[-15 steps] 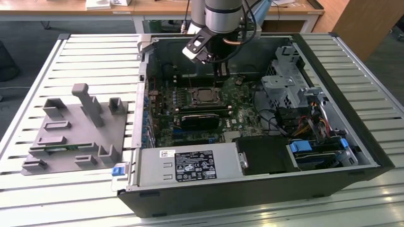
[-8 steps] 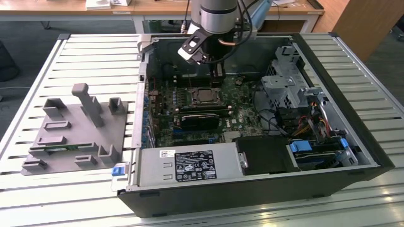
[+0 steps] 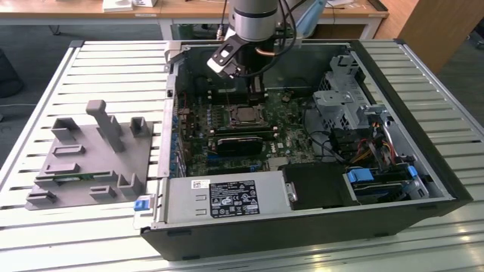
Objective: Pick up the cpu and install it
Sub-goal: 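Close the cpu cover, then install the first cpu locking lever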
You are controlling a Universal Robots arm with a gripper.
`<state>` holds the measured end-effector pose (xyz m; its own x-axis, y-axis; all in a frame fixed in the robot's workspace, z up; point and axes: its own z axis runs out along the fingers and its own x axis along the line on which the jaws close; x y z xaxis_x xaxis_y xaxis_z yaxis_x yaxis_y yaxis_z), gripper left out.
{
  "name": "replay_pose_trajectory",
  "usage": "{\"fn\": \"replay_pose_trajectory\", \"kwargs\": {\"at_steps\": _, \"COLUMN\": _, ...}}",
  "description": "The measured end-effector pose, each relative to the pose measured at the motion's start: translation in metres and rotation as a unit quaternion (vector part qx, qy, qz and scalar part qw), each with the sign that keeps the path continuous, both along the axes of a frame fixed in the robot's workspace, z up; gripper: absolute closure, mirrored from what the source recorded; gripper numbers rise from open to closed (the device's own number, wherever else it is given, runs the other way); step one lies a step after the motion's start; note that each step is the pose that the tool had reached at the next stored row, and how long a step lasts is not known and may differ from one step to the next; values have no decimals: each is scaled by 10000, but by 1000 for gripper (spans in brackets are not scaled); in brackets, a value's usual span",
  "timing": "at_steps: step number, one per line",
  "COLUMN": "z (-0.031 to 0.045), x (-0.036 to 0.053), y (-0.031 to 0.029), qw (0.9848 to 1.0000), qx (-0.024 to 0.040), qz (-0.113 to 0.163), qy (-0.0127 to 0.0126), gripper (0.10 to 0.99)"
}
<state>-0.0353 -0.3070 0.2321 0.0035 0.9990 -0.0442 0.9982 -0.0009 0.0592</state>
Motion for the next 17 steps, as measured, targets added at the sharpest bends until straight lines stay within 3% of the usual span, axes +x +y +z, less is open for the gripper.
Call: {"fn": "replay_pose_trajectory", "kwargs": {"at_steps": 17, "z": 4, "x": -45, "y": 0, "qw": 10000, "qx": 0, "qz": 0, "qy": -1, "gripper": 980}}
